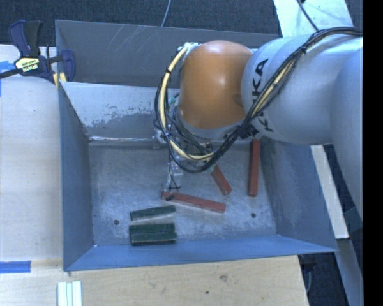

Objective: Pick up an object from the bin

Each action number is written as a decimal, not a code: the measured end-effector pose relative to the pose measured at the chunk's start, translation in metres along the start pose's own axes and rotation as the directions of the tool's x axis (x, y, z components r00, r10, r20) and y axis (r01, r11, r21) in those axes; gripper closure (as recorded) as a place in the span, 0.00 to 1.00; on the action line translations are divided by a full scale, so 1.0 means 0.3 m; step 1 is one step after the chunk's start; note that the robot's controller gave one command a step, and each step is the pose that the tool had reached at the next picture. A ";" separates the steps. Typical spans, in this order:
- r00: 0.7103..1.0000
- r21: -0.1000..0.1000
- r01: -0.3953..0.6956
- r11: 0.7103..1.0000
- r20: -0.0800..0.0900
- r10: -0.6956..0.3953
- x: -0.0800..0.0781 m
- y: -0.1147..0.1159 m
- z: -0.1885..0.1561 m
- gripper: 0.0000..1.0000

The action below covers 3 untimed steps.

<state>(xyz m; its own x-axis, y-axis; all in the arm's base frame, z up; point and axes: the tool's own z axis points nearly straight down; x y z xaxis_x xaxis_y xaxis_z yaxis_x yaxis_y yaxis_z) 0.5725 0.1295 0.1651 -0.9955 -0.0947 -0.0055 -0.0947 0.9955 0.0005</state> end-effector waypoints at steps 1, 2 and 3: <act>0.981 -0.001 0.194 0.981 -0.007 -0.194 0.118 -0.085 0.020 0.00; 0.998 0.000 0.070 0.998 0.000 -0.070 0.116 -0.006 0.166 0.00; 0.965 -0.001 0.262 0.965 -0.004 -0.262 0.160 0.029 0.270 0.00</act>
Offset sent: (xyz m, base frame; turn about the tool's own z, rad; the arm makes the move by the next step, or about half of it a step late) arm -0.0373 0.0021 -0.0616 -0.0590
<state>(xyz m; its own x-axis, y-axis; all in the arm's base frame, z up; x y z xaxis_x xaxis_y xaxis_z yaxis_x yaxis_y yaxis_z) 0.5245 0.1336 0.0840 -0.9359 -0.3523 -0.0010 -0.3523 0.9359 -0.0002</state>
